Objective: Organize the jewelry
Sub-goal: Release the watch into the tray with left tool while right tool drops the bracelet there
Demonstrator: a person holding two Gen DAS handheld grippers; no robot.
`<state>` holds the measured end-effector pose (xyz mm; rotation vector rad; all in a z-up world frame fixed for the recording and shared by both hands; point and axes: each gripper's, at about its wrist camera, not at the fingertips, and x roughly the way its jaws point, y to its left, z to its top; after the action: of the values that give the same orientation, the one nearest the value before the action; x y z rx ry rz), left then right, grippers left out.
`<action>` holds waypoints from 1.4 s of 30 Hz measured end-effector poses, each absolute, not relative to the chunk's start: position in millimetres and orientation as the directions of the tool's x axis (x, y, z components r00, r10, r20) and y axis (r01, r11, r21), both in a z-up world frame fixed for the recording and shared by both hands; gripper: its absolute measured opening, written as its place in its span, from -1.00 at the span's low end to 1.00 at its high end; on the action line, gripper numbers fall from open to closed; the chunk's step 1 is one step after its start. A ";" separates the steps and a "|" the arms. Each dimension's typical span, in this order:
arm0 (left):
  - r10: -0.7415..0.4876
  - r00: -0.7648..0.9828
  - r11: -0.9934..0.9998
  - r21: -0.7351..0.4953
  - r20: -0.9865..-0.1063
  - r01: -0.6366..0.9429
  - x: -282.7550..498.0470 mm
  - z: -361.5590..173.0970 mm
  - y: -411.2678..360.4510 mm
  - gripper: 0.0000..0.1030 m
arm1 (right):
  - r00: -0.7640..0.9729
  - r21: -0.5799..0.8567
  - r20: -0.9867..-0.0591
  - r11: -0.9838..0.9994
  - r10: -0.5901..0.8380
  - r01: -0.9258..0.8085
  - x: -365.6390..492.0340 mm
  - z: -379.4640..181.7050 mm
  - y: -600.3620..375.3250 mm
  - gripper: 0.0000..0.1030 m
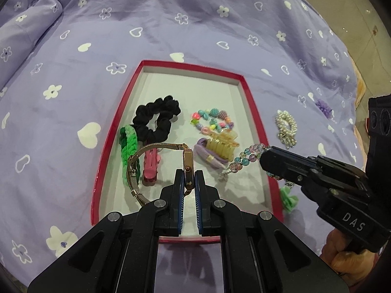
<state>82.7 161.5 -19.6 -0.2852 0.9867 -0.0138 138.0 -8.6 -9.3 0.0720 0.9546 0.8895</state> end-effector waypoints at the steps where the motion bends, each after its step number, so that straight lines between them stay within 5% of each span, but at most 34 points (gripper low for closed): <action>1: -0.139 0.549 0.963 -0.241 -0.824 -0.118 84.3 -22.7 161.7 -0.87 | 0.259 0.419 -0.684 0.658 0.682 -0.625 138.6 -13.3 -7.5 -0.86; 30: -0.095 0.470 0.981 -0.164 -0.877 -0.108 105.1 -56.2 150.4 -0.78 | 0.175 0.385 -0.787 0.693 0.592 -0.610 150.2 -61.9 7.7 -0.82; 35: -0.079 0.477 0.984 -0.146 -0.876 -0.105 104.0 -52.3 148.3 -0.48 | 0.169 0.393 -0.786 0.692 0.595 -0.606 150.8 -62.0 8.2 -0.79; 42: -0.067 0.485 0.986 -0.133 -0.872 -0.104 101.8 -44.9 146.6 -0.41 | 0.197 0.396 -0.772 0.699 0.605 -0.595 149.3 -51.4 0.3 -0.33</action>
<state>101.8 146.6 -44.9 -0.1766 1.0662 0.0229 149.3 0.3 -51.4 0.0099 1.0852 0.8398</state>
